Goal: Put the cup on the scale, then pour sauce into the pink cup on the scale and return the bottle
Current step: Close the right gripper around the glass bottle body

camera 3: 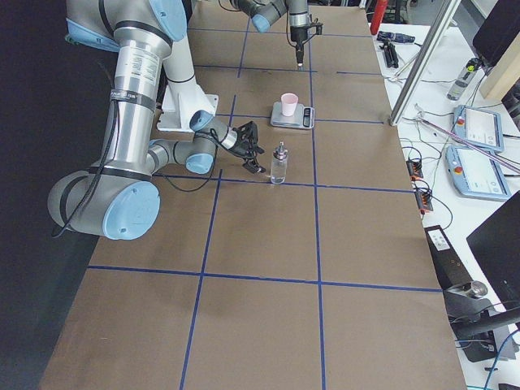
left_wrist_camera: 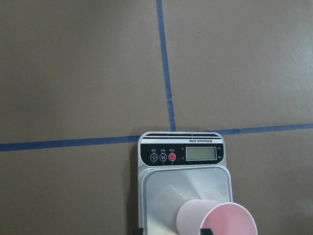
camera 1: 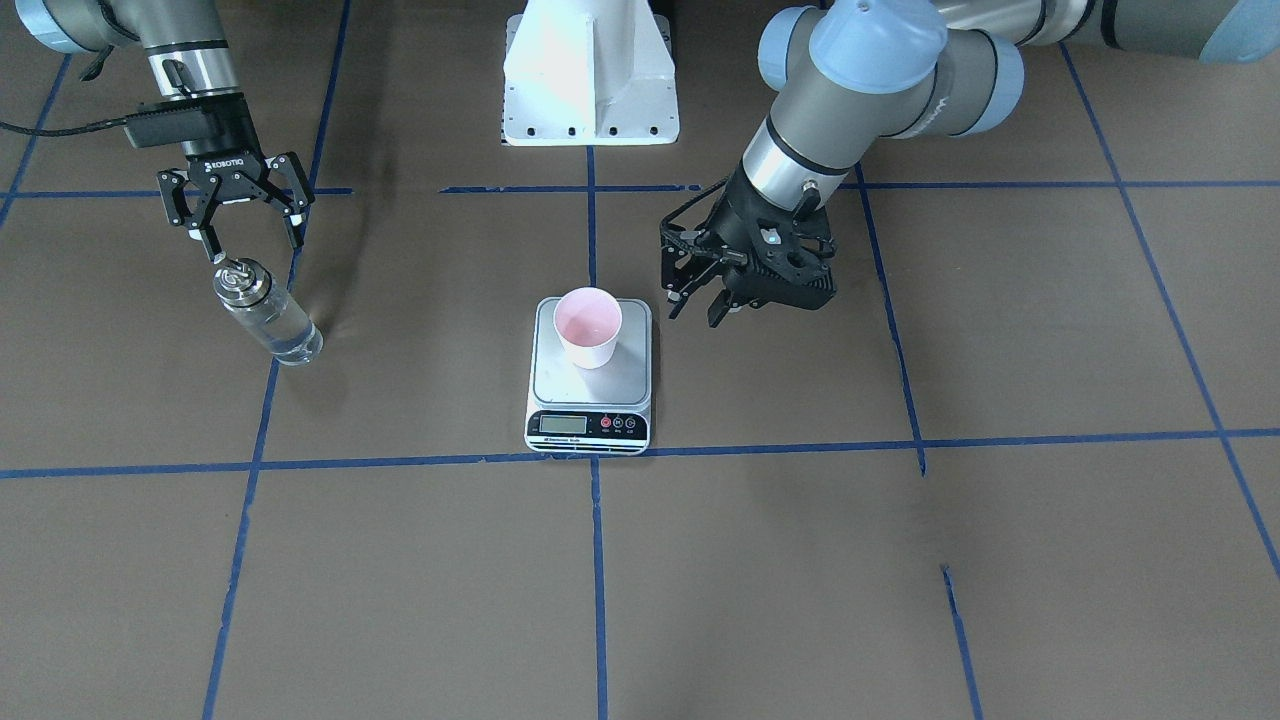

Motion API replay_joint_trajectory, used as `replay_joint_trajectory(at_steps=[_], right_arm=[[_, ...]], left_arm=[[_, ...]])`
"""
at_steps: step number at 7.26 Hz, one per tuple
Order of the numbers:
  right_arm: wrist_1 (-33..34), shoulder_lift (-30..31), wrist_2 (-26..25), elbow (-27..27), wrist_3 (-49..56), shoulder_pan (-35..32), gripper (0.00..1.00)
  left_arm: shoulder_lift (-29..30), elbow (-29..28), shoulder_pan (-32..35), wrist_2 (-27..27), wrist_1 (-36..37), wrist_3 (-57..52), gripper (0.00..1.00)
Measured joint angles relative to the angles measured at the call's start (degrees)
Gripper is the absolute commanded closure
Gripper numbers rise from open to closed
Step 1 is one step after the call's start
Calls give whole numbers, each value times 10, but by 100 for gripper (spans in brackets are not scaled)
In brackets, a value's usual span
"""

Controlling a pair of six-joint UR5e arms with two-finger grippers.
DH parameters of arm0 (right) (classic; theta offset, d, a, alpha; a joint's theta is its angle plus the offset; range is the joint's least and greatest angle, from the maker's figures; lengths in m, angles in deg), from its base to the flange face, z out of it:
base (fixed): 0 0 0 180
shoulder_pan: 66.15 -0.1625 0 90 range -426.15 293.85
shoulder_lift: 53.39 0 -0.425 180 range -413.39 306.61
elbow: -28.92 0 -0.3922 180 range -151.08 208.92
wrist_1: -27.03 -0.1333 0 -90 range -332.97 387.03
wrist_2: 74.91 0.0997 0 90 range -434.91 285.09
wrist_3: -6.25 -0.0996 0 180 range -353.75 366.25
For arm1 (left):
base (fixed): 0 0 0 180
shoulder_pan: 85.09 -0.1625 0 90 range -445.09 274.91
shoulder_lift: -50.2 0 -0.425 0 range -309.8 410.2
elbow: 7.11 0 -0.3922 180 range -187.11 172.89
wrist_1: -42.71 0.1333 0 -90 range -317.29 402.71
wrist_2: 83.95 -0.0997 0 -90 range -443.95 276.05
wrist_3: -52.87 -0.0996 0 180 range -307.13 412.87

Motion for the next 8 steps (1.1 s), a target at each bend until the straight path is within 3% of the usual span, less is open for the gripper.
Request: replay_joint_trajectory(at_steps=[3, 8], right_arm=[[23, -28, -65, -23, -9, 11, 0], [20, -67, -98, -79, -58, 15, 1]], left_arm=[[-28, 11, 5, -4, 0, -4, 46], [-32, 10, 7, -12, 0, -4, 46]])
